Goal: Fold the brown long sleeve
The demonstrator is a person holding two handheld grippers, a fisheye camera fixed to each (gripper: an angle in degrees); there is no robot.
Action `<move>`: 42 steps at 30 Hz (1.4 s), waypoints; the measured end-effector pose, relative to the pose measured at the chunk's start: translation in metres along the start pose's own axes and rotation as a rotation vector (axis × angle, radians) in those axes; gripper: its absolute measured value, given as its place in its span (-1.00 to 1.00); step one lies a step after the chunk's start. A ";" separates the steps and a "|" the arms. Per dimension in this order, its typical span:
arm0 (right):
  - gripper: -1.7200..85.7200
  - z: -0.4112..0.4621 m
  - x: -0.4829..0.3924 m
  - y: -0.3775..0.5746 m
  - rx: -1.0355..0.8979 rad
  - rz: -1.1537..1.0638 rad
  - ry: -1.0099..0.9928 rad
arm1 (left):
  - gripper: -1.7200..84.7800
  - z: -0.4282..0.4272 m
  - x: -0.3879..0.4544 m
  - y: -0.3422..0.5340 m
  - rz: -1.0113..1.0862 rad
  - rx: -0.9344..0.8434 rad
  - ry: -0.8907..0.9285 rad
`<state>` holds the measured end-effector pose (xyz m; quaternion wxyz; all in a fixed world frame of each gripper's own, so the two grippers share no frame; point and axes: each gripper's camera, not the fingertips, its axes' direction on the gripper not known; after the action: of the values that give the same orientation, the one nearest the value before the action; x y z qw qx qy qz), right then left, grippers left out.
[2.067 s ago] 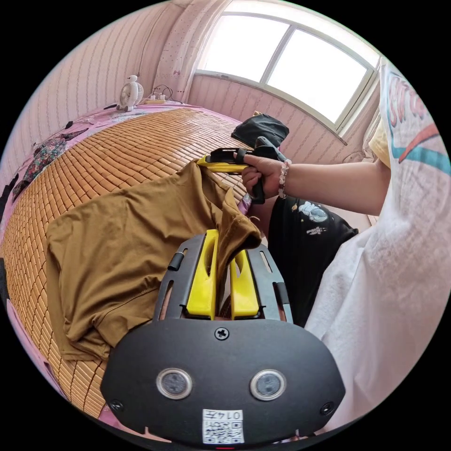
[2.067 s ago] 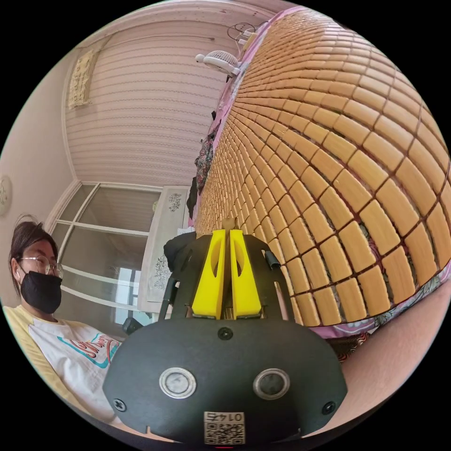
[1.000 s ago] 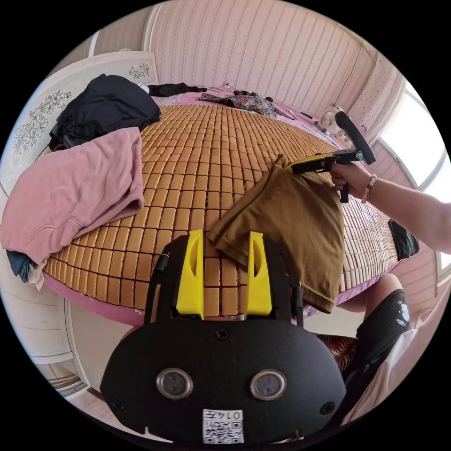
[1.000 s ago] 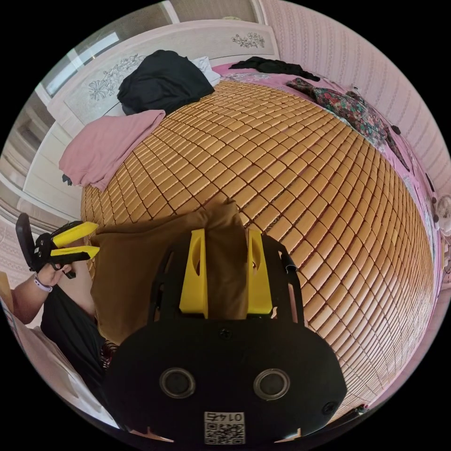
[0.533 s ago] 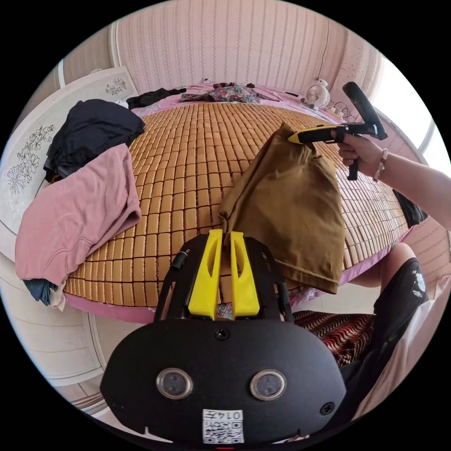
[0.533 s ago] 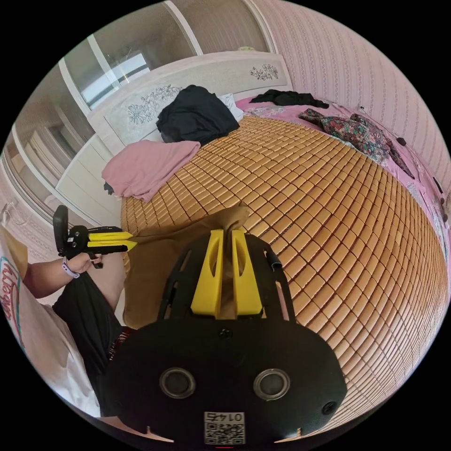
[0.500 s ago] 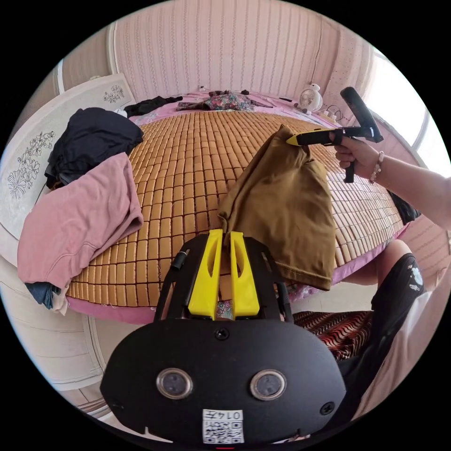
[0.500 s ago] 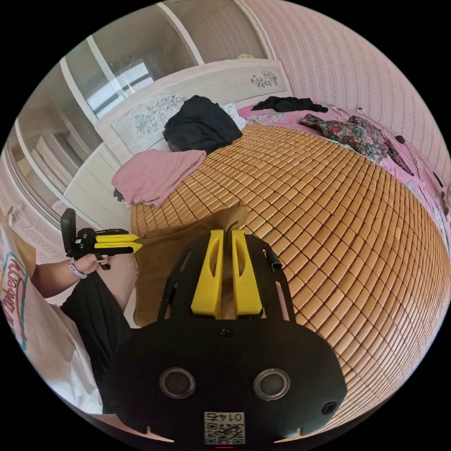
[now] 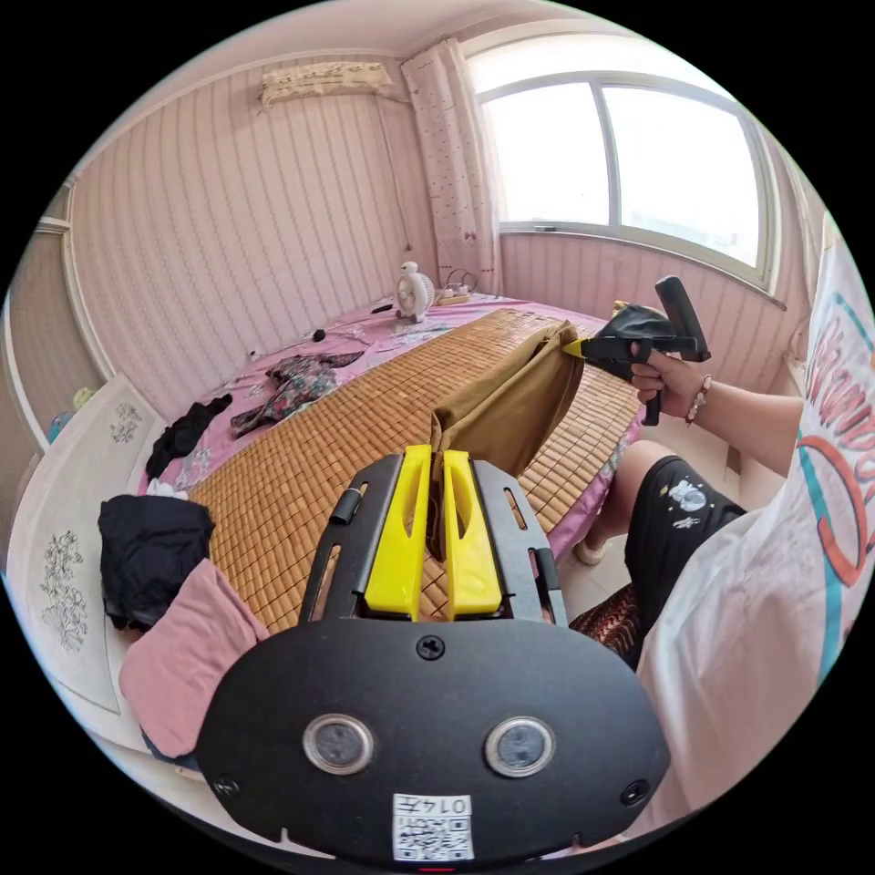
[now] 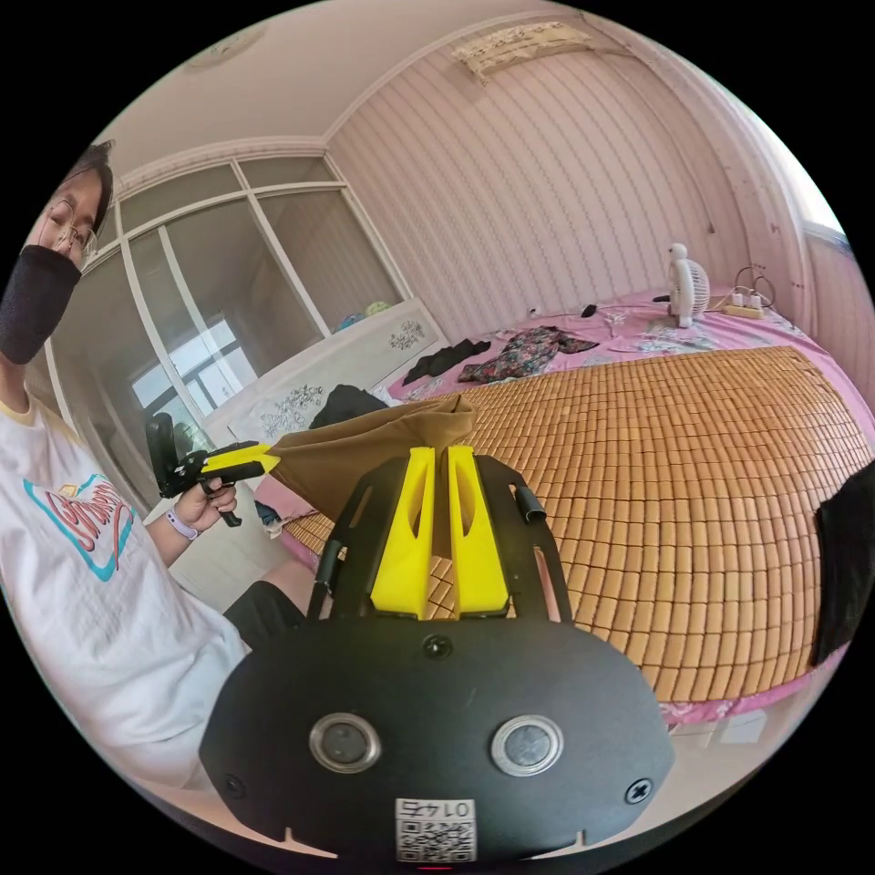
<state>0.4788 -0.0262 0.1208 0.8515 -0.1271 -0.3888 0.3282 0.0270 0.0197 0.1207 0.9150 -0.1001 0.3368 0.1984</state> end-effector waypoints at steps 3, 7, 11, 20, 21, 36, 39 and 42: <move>-0.92 -0.089 0.015 0.009 0.082 0.013 0.186 | -0.95 0.027 0.048 -0.049 0.076 0.039 0.193; -0.92 -0.181 0.039 0.011 0.133 0.027 0.365 | -0.96 0.083 0.118 -0.117 0.116 0.095 0.443; -0.87 -0.257 0.077 -0.029 0.093 -0.017 0.559 | -0.96 0.149 0.177 -0.197 0.133 0.123 0.685; -0.78 -0.243 0.292 -0.163 -0.106 0.398 0.922 | -0.96 0.331 0.230 -0.341 0.011 -0.186 0.540; -0.78 -0.236 0.298 -0.149 -0.081 0.432 0.867 | -0.96 0.335 0.224 -0.337 -0.031 -0.199 0.527; -0.95 -0.037 0.044 0.131 -0.285 0.136 0.844 | -0.97 0.064 0.045 -0.012 -0.090 -0.168 0.097; -0.95 0.021 0.008 0.107 -0.353 -0.042 0.739 | -0.97 0.007 0.003 0.035 -0.259 -0.134 -0.024; -0.95 0.087 -0.027 0.072 -0.382 -0.209 0.613 | -0.96 -0.055 -0.042 0.086 -0.444 -0.046 -0.110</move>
<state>0.3677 0.0073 0.1289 0.9182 -0.3354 -0.1811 0.1081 -0.0713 0.0669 0.1024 0.9507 -0.1817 0.2514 0.0049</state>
